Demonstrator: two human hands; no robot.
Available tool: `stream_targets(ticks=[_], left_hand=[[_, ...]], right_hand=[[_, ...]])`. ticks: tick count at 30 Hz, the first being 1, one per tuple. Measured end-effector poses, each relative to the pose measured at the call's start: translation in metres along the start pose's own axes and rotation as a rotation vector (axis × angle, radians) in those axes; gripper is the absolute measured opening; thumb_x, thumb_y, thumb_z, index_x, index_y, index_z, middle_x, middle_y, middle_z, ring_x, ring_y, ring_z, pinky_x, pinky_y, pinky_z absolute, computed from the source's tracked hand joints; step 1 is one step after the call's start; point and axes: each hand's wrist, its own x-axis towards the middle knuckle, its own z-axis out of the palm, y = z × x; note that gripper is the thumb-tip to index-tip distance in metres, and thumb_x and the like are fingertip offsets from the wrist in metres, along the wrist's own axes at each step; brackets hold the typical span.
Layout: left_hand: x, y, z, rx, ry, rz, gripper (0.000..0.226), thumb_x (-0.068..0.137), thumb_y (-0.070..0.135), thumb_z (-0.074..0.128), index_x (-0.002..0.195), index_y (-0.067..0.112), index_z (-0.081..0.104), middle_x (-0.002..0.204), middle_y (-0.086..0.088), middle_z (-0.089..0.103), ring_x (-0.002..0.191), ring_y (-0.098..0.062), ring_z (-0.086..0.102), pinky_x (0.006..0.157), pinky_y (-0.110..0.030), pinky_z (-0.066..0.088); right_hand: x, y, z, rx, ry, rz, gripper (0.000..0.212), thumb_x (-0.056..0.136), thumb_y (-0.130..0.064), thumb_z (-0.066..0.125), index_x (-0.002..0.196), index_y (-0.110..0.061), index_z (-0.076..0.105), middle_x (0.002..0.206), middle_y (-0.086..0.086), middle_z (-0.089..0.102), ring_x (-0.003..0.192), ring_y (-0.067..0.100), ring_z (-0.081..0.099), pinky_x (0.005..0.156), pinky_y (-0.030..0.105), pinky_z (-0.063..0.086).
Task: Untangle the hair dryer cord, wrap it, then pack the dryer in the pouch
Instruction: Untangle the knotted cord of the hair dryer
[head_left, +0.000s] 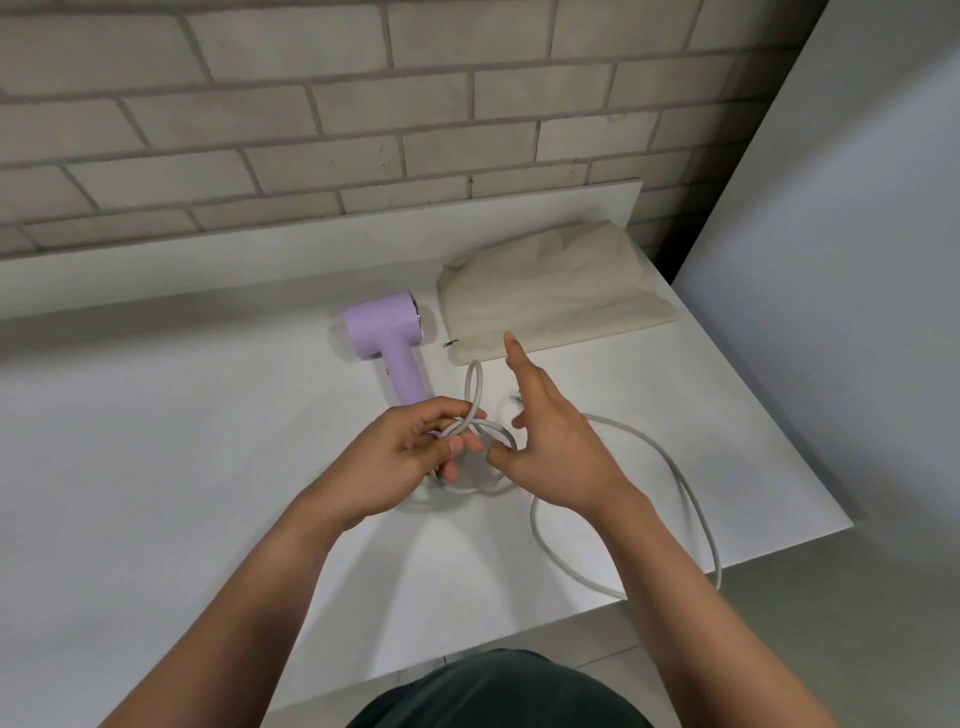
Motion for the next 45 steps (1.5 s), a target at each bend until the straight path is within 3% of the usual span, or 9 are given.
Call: stream_targets(ticks=[4, 10, 17, 21, 27, 30, 34, 40, 45], left_hand=[[-0.003, -0.001, 0.0, -0.014, -0.004, -0.017, 0.03, 0.105, 0.006, 0.054, 0.123, 0.025, 0.069, 0.105, 0.0, 0.076, 0.075, -0.015, 0.063, 0.083, -0.035, 0.057], [-0.006, 0.001, 0.001, -0.069, 0.004, -0.033, 0.03, 0.106, 0.005, 0.051, 0.117, 0.025, 0.071, 0.099, 0.01, 0.074, 0.081, -0.004, 0.065, 0.082, -0.024, 0.054], [-0.004, 0.0, 0.005, -0.09, 0.157, -0.024, 0.028, 0.107, 0.007, 0.047, 0.115, 0.024, 0.069, 0.091, -0.004, 0.065, 0.07, -0.014, 0.051, 0.07, -0.025, 0.048], [-0.002, -0.002, 0.0, -0.151, 0.195, -0.051, 0.023, 0.105, 0.022, 0.049, 0.111, 0.029, 0.07, 0.078, 0.003, 0.052, 0.067, -0.016, 0.046, 0.072, -0.036, 0.042], [-0.002, -0.001, 0.009, -0.027, 0.191, -0.015, 0.025, 0.093, 0.052, 0.068, 0.104, 0.029, 0.072, 0.076, -0.005, 0.038, 0.068, -0.016, 0.039, 0.071, -0.035, 0.036], [0.002, -0.003, 0.018, -0.006, 0.273, -0.038, 0.027, 0.086, 0.054, 0.075, 0.101, 0.032, 0.073, 0.073, -0.015, 0.035, 0.066, -0.021, 0.037, 0.068, -0.034, 0.037], [0.005, 0.003, 0.021, -0.016, 0.223, -0.079, 0.02, 0.086, 0.051, 0.075, 0.099, 0.036, 0.074, 0.073, -0.016, 0.041, 0.065, -0.025, 0.037, 0.065, -0.032, 0.034], [0.007, 0.014, 0.024, -0.026, 0.187, -0.104, 0.011, 0.082, 0.04, 0.081, 0.092, 0.037, 0.08, 0.074, -0.025, 0.03, 0.069, -0.037, 0.031, 0.067, -0.034, 0.027], [0.012, 0.009, 0.019, -0.117, 0.218, -0.08, 0.008, 0.084, 0.031, 0.083, 0.092, 0.029, 0.083, 0.083, -0.004, 0.077, 0.083, -0.03, 0.067, 0.076, -0.028, 0.044]], right_hand=[[0.007, 0.0, -0.004, 0.183, -0.112, 0.017, 0.11, 0.085, -0.027, 0.075, 0.158, -0.056, -0.002, 0.164, -0.021, 0.024, 0.116, 0.009, 0.06, 0.082, 0.024, 0.056], [0.017, 0.0, -0.002, 0.398, -0.258, 0.016, 0.081, 0.085, 0.002, 0.069, 0.152, -0.034, 0.041, 0.119, -0.011, 0.069, 0.1, 0.008, 0.07, 0.088, 0.029, 0.058], [0.022, 0.004, 0.0, 0.874, -0.239, 0.073, 0.076, 0.077, 0.01, 0.081, 0.14, -0.022, 0.054, 0.098, 0.005, 0.055, 0.098, 0.025, 0.066, 0.085, 0.034, 0.055], [0.017, 0.004, -0.017, 1.028, -0.193, 0.128, 0.033, 0.098, -0.003, 0.064, 0.13, -0.013, 0.066, 0.088, -0.001, 0.062, 0.094, 0.026, 0.068, 0.097, 0.049, 0.053], [0.012, -0.007, -0.031, 0.776, 0.03, 0.012, 0.026, 0.103, -0.014, 0.062, 0.123, -0.024, 0.075, 0.09, 0.004, 0.061, 0.078, 0.022, 0.058, 0.089, 0.045, 0.057], [0.011, -0.015, -0.04, 0.5, 0.138, -0.138, 0.029, 0.103, -0.015, 0.063, 0.126, -0.029, 0.074, 0.097, 0.011, 0.059, 0.08, 0.025, 0.056, 0.09, 0.044, 0.056], [0.009, -0.029, -0.047, 0.252, 0.213, -0.334, 0.033, 0.104, -0.006, 0.058, 0.129, -0.023, 0.073, 0.087, -0.009, 0.049, 0.079, 0.008, 0.053, 0.08, 0.015, 0.042], [0.014, -0.042, -0.051, 0.084, 0.369, -0.51, 0.038, 0.1, 0.006, 0.057, 0.126, -0.015, 0.074, 0.094, -0.004, 0.052, 0.088, 0.005, 0.055, 0.081, 0.014, 0.04], [0.019, -0.038, -0.055, 0.215, 0.383, -0.37, 0.034, 0.099, -0.003, 0.064, 0.127, -0.02, 0.073, 0.095, -0.009, 0.058, 0.086, 0.007, 0.059, 0.081, 0.018, 0.045]])
